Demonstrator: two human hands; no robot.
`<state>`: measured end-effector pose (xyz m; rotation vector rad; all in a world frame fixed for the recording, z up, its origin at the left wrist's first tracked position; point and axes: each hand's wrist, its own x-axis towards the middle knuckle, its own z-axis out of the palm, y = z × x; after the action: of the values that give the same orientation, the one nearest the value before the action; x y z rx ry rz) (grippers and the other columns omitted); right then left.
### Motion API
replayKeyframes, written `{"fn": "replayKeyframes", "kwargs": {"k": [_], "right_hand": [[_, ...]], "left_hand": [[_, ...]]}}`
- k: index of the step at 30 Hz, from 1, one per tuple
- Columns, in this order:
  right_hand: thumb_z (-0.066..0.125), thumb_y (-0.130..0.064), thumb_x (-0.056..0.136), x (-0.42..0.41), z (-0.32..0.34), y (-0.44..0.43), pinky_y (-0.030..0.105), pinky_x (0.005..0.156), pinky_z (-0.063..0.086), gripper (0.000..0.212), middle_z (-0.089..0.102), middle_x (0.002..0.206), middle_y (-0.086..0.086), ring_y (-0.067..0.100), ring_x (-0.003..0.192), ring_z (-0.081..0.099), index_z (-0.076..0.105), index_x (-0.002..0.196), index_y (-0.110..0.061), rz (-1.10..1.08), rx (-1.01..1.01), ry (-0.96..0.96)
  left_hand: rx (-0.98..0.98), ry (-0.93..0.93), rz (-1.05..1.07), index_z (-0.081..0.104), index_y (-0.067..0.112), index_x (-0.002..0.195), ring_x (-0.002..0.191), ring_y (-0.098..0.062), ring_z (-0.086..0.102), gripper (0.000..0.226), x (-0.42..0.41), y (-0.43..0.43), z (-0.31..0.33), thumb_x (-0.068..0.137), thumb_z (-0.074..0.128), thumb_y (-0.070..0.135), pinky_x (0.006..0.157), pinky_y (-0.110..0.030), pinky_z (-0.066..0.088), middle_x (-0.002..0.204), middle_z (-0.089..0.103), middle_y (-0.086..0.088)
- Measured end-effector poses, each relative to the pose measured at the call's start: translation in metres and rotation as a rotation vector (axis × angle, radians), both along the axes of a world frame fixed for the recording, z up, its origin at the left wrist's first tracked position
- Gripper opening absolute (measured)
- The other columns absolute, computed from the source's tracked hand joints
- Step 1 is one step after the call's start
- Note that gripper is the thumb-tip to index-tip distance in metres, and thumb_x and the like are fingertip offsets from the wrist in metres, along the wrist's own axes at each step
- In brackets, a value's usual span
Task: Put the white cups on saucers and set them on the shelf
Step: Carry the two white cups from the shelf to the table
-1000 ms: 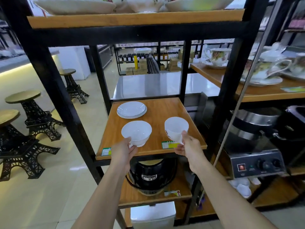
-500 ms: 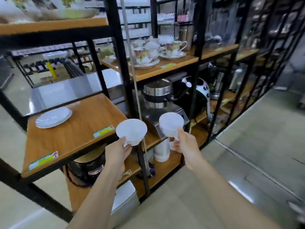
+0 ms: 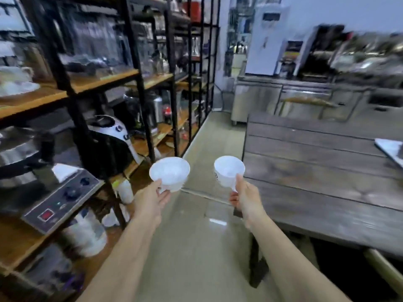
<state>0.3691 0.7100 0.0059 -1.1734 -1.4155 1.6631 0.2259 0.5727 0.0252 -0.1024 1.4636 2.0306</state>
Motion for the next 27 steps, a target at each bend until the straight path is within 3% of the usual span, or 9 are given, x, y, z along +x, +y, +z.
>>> {"fn": "replayKeyframes", "kwargs": {"k": [4,7,10,15,19,22,24,26,27], "right_hand": [[0.040,-0.034,0.098,0.065,0.000,0.077,0.026,0.055,0.040,0.047,0.049,0.082,0.011,0.018,0.059,0.044,0.061,0.106,0.007,-0.165,0.036,-0.022],[0.037,-0.036,0.098,0.107,-0.008,0.119,0.028,0.060,0.041,0.044,0.049,0.074,0.004,0.017,0.061,0.043,0.061,0.109,0.000,-0.269,0.037,-0.054],[0.036,-0.037,0.098,0.141,-0.018,0.153,0.030,0.064,0.044,0.036,0.050,0.073,0.000,0.018,0.063,0.046,0.056,0.101,-0.008,-0.330,0.028,-0.067],[0.038,-0.039,0.096,0.174,-0.042,0.200,0.037,0.071,0.041,0.038,0.051,0.077,0.000,0.023,0.069,0.045,0.056,0.076,-0.012,-0.439,-0.010,-0.089],[0.038,-0.040,0.095,0.183,-0.057,0.238,0.038,0.068,0.041,0.041,0.049,0.069,0.003,0.023,0.062,0.047,0.057,0.075,-0.009,-0.492,-0.005,-0.148],[0.037,-0.036,0.097,0.183,-0.059,0.266,0.036,0.064,0.037,0.040,0.043,0.066,0.004,0.020,0.056,0.041,0.054,0.077,-0.005,-0.526,-0.009,-0.133],[0.037,-0.034,0.098,0.182,-0.059,0.284,0.036,0.063,0.035,0.041,0.042,0.065,0.004,0.020,0.056,0.038,0.052,0.071,-0.007,-0.543,-0.020,-0.133],[0.037,-0.033,0.098,0.181,-0.059,0.301,0.034,0.057,0.034,0.038,0.038,0.065,0.003,0.019,0.055,0.036,0.052,0.076,-0.005,-0.538,-0.037,-0.118],[0.037,-0.032,0.099,0.180,-0.059,0.309,0.030,0.055,0.033,0.036,0.036,0.065,0.003,0.018,0.055,0.035,0.051,0.080,-0.005,-0.534,-0.046,-0.104]], "left_hand": [[0.035,-0.040,-0.119,0.045,-0.003,0.134,0.104,-0.031,0.054,0.042,0.041,0.095,-0.008,0.093,0.051,0.006,0.094,-0.036,0.045,0.106,0.056,-0.012],[0.021,-0.057,-0.206,0.051,0.001,0.121,0.103,-0.030,0.055,0.028,0.070,0.149,-0.013,0.093,0.051,0.006,0.100,-0.038,0.044,0.087,0.056,-0.006],[0.000,-0.079,-0.263,0.049,0.002,0.107,0.102,-0.030,0.057,0.015,0.095,0.190,-0.014,0.093,0.053,0.005,0.104,-0.042,0.044,0.084,0.059,-0.006],[-0.047,-0.074,-0.353,0.050,0.002,0.105,0.099,-0.031,0.058,0.014,0.117,0.256,-0.028,0.092,0.054,0.005,0.093,-0.038,0.047,0.077,0.055,-0.006],[-0.094,-0.080,-0.446,0.055,0.001,0.094,0.100,-0.030,0.057,0.006,0.122,0.310,-0.044,0.092,0.053,0.006,0.098,-0.040,0.046,0.074,0.051,-0.005],[-0.092,-0.086,-0.504,0.054,-0.006,0.117,0.102,-0.030,0.057,0.027,0.123,0.348,-0.051,0.092,0.053,0.007,0.098,-0.039,0.046,0.076,0.053,-0.005],[-0.098,-0.100,-0.512,0.050,-0.008,0.126,0.108,-0.032,0.058,0.037,0.123,0.370,-0.052,0.092,0.054,0.006,0.100,-0.040,0.046,0.094,0.062,-0.013],[-0.115,-0.109,-0.517,0.053,-0.006,0.121,0.113,-0.033,0.058,0.032,0.125,0.390,-0.054,0.091,0.056,0.005,0.104,-0.042,0.044,0.118,0.061,-0.021],[-0.134,-0.104,-0.528,0.056,-0.005,0.114,0.111,-0.031,0.058,0.025,0.126,0.399,-0.055,0.091,0.057,0.005,0.105,-0.042,0.044,0.113,0.061,-0.019]]}}
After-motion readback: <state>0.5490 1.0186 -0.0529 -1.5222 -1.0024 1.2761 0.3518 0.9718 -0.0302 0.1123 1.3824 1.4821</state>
